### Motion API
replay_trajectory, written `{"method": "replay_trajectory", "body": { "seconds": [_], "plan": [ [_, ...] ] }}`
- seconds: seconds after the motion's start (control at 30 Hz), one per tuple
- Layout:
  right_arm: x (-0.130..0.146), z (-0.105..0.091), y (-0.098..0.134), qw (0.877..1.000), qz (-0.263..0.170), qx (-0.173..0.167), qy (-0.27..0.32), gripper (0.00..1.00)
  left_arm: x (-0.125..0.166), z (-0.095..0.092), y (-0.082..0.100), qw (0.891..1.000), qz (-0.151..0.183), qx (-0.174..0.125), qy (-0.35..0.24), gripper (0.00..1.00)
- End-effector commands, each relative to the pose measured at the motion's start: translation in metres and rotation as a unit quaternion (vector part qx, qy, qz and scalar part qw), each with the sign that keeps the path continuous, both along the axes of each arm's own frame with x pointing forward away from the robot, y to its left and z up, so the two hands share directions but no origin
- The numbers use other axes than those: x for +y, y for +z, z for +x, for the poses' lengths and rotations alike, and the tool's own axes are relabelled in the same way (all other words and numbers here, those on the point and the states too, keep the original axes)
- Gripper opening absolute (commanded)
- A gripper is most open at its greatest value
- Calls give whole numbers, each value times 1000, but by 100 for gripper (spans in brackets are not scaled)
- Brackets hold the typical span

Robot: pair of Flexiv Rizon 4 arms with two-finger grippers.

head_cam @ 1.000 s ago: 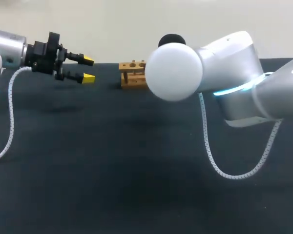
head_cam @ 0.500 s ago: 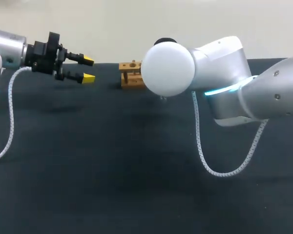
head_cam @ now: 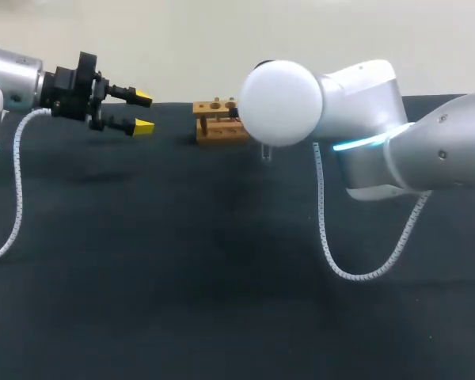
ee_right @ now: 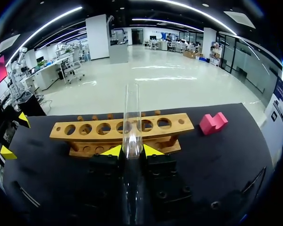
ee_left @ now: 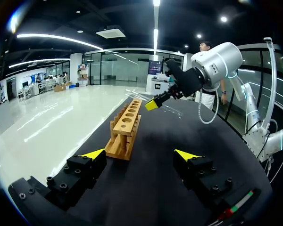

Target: Grasp the test tube, adjust it, and insert it.

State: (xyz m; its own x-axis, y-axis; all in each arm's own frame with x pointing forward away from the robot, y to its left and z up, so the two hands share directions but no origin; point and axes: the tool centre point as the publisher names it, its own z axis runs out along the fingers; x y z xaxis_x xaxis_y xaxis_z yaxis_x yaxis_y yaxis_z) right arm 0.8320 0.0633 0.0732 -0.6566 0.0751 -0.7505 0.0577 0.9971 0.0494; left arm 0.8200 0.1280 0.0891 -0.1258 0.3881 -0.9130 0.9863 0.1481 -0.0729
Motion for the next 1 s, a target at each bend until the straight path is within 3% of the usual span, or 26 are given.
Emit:
{"method": "replay_trajectory", "body": {
  "seconds": [0.03,1.0],
  "plan": [
    [-1,4,-5,1000,4,2,4,0,1,0,-1,1000,-1,-1,-1,100],
    [0,4,-18,999,12,34,17,0,1,0,-1,1000,-1,-1,-1,100]
  ]
}}
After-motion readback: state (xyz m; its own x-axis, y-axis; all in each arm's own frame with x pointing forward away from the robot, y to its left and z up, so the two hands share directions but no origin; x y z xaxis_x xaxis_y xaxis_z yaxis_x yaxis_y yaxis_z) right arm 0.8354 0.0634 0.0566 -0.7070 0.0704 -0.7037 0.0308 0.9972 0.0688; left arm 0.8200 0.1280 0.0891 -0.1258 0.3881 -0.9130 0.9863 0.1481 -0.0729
